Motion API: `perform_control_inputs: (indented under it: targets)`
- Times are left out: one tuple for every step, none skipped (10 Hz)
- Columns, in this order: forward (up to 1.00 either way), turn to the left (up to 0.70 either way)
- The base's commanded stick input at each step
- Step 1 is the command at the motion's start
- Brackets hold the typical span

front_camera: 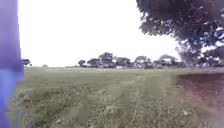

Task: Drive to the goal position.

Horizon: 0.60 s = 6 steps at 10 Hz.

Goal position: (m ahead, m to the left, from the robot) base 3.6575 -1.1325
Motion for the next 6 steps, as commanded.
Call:
perform_control_inputs:
  targets:
    - [1.0,0.0]
    - [1.0,0.0]
    - [1.0,0.0]
    - [1.0,0.0]
    - [1.0,-0.12]
    - [1.0,-0.4]
